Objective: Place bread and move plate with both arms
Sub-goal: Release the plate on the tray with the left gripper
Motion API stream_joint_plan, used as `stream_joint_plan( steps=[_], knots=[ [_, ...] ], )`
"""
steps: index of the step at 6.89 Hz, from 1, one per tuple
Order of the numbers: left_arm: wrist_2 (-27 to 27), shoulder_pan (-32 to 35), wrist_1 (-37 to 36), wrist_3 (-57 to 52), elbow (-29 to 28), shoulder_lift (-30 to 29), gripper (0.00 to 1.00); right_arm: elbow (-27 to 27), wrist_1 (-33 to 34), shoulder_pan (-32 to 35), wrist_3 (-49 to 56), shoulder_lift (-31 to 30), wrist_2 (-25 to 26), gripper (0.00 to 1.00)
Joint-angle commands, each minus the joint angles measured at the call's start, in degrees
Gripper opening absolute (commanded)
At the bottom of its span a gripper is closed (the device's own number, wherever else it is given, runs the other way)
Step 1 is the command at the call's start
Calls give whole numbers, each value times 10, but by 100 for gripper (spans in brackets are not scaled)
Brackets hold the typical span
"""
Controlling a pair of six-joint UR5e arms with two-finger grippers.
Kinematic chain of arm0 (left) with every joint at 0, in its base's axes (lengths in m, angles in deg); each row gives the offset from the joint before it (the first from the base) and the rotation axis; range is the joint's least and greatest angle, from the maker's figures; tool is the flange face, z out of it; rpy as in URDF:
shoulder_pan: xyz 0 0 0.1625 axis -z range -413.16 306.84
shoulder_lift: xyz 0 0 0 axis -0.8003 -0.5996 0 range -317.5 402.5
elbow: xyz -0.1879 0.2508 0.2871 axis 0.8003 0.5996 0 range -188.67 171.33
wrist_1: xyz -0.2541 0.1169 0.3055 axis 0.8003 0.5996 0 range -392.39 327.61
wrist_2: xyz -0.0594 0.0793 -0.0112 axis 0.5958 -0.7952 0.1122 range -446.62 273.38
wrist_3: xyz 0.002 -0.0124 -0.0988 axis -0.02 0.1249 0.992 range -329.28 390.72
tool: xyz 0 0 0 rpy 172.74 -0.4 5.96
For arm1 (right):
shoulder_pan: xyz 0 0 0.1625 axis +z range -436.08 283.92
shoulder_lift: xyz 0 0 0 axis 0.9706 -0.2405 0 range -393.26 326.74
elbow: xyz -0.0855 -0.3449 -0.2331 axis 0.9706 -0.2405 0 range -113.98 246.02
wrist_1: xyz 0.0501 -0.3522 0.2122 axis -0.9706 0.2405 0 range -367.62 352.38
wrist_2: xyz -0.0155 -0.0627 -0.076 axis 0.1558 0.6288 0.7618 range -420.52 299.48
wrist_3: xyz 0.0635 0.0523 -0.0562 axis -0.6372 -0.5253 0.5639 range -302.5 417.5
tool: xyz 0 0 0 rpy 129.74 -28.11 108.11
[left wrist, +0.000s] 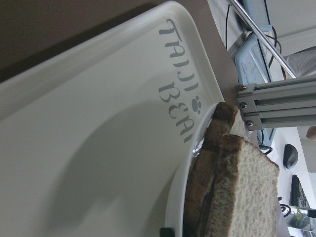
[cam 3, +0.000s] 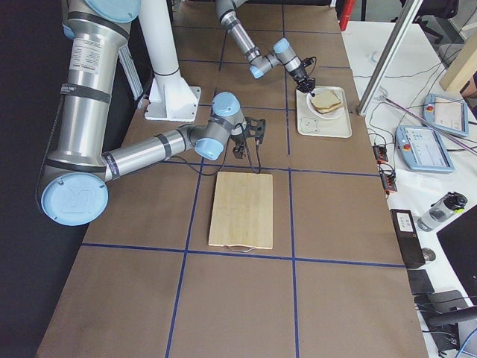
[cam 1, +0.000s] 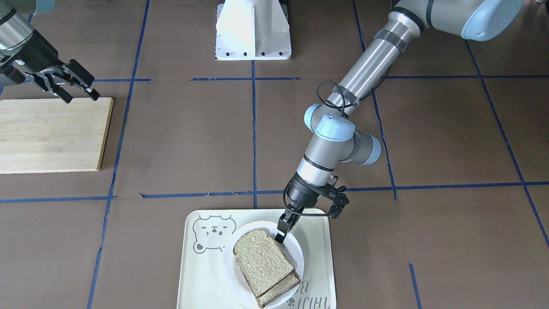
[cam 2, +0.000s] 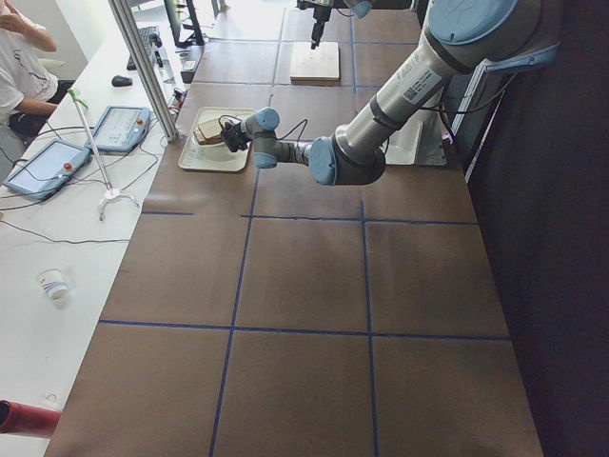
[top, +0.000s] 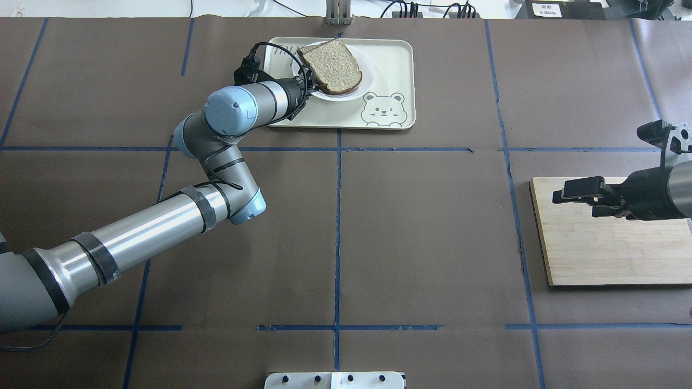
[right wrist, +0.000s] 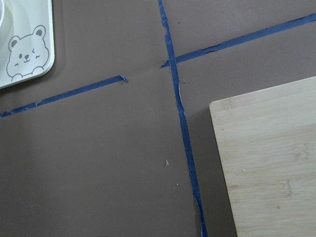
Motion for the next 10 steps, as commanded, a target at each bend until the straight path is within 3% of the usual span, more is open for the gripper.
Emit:
stream_joint_plan(
  steps=[1,4,7,9,10],
  knots=[
    [8,-2,0,0,-14,-12,6,-1,0,-1,0,-3,1,100],
    [9,-12,0,0,-21,-16,9,-2,0,-1,0,-3,2,100],
    [22,-16,0,-7,-17,-2,31,-2,0,0,0,0,2,100],
    [25,-14,0,-24,6,12,37,-2,0,1,0,1,1,100],
    [34,-10,-1,-39,44,38,41,-2,0,1,0,2,1,100]
  ],
)
